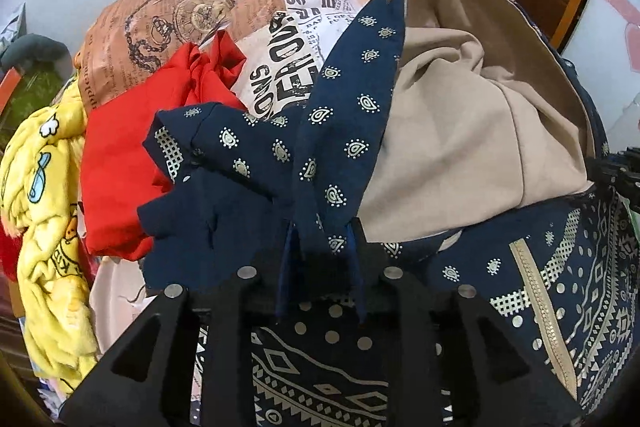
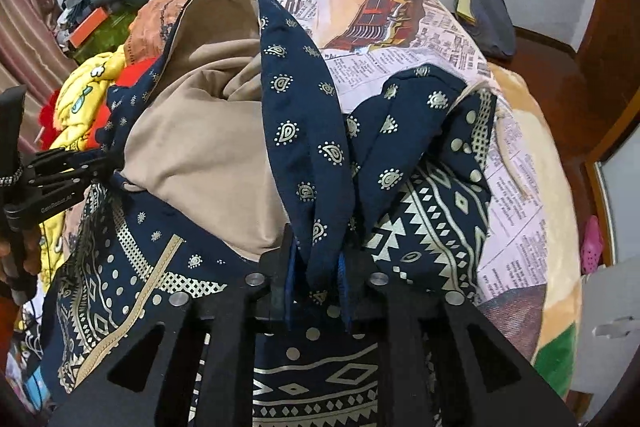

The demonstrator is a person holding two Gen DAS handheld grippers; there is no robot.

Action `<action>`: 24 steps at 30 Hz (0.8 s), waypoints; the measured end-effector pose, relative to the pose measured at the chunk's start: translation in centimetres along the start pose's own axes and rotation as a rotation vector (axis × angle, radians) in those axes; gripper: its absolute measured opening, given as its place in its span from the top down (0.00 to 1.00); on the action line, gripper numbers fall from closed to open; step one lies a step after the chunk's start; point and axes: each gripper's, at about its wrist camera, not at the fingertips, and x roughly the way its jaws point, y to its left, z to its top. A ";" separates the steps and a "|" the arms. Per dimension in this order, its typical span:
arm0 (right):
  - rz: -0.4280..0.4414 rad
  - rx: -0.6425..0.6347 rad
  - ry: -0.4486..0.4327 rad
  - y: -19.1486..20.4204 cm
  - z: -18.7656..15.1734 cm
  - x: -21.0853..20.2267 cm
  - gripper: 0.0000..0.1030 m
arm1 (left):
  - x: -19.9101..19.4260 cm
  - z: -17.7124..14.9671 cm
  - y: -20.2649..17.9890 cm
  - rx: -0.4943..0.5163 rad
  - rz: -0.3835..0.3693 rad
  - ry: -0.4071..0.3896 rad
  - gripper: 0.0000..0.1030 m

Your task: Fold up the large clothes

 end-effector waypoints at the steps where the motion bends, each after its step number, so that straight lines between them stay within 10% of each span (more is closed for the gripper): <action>1: -0.012 -0.008 0.001 0.1 0.0 -0.1 0.77 | -0.2 0.2 0.0 0.003 0.001 0.004 0.68; 9: -0.057 -0.063 -0.078 1.1 2.1 -2.3 0.45 | -2.8 2.9 0.2 0.010 -0.030 -0.059 0.38; 24: 0.003 -0.058 -0.066 1.3 8.9 3.0 0.45 | 2.8 11.9 -1.8 0.039 -0.076 -0.057 0.34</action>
